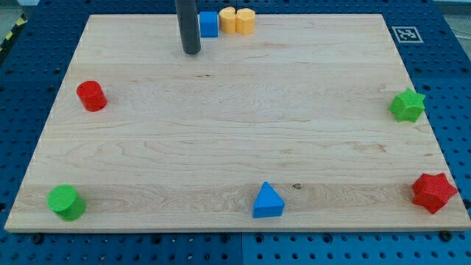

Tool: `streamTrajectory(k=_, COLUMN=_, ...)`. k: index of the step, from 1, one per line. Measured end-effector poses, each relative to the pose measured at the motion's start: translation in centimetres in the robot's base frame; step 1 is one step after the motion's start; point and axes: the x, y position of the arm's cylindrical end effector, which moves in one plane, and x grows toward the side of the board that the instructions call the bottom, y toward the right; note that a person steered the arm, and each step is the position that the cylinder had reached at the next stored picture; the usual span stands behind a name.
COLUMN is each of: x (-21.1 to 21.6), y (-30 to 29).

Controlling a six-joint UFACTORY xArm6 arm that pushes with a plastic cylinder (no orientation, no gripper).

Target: Move your arm to the left center of the board

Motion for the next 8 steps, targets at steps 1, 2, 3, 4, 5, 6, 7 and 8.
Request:
streamTrajectory(k=1, x=1.9, y=2.6)
streamTrajectory(k=2, x=2.8, y=3.9)
streamTrajectory(k=3, x=3.2, y=3.9)
streamTrajectory(k=4, x=5.4, y=3.8)
streamTrajectory(k=5, x=7.5, y=2.7)
streamTrajectory(k=6, x=7.7, y=-0.7)
streamTrajectory(k=7, x=7.7, y=-2.4)
streamTrajectory(k=8, x=7.9, y=-2.4)
